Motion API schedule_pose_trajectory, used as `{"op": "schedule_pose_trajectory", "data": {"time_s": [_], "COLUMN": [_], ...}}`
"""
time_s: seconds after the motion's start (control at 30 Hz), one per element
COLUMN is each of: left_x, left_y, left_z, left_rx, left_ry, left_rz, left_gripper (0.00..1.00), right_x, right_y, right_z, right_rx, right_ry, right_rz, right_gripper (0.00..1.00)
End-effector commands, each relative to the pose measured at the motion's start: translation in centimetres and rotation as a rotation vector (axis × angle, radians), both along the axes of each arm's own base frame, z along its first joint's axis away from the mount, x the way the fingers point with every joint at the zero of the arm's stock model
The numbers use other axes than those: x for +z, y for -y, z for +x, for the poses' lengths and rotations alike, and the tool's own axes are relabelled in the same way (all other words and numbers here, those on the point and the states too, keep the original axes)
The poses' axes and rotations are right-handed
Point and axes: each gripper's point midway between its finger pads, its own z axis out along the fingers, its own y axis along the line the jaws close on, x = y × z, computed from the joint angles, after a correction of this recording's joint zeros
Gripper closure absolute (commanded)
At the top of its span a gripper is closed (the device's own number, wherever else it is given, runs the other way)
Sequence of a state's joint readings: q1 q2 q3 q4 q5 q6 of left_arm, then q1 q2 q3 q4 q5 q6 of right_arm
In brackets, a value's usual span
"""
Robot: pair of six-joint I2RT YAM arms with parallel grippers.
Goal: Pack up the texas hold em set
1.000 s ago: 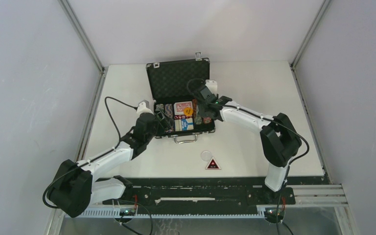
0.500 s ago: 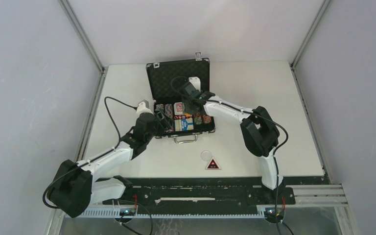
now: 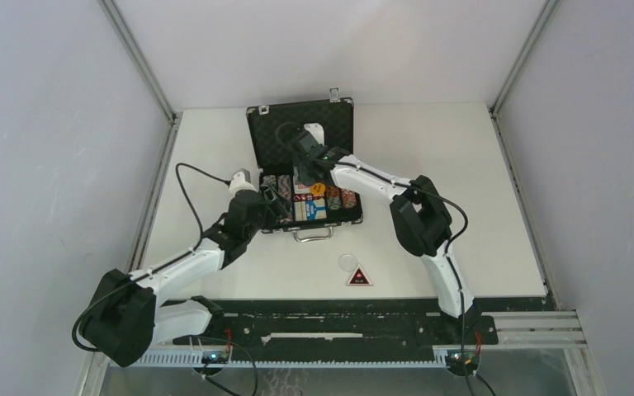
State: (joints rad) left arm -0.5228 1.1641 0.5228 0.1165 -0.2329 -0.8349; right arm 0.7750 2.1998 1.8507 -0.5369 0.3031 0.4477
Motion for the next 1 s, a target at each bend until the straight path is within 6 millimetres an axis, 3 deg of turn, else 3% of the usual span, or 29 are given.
{"op": "schedule_pose_trajectory", "data": {"time_s": [0.0,0.13,0.3,0.6,0.8,0.97], "left_x": [1.3,1.2,1.0,1.1,1.1,1.0], "left_y": [-0.4,-0.5,-0.4,-0.3,0.1,0.4], "left_z": [0.6,0.7,0.7,0.7,0.6,0.6], "left_rx": [0.017,0.019,0.016,0.013,-0.002,-0.011], "left_ry": [0.046,0.045,0.039,0.039,0.036,0.033], "left_rz": [0.001,0.005,0.009,0.003,-0.014,-0.026], "left_gripper": [0.26,0.26,0.26,0.26,0.26,0.26], "right_x": [1.5,1.5,1.9,5.0,5.8,3.3], "right_y": [-1.7,-2.2,-2.0,1.9,6.7,10.9], "right_z": [0.9,1.2,1.3,-0.3,-4.8,-10.0], "right_rx": [0.037,0.046,0.042,-0.032,-0.068,-0.082], "right_ry": [0.035,0.033,0.04,0.123,0.128,0.094], "right_rz": [0.023,0.037,0.036,0.046,0.035,-0.023], "right_gripper": [0.4,0.37,0.2,0.21,0.22,0.22]}}
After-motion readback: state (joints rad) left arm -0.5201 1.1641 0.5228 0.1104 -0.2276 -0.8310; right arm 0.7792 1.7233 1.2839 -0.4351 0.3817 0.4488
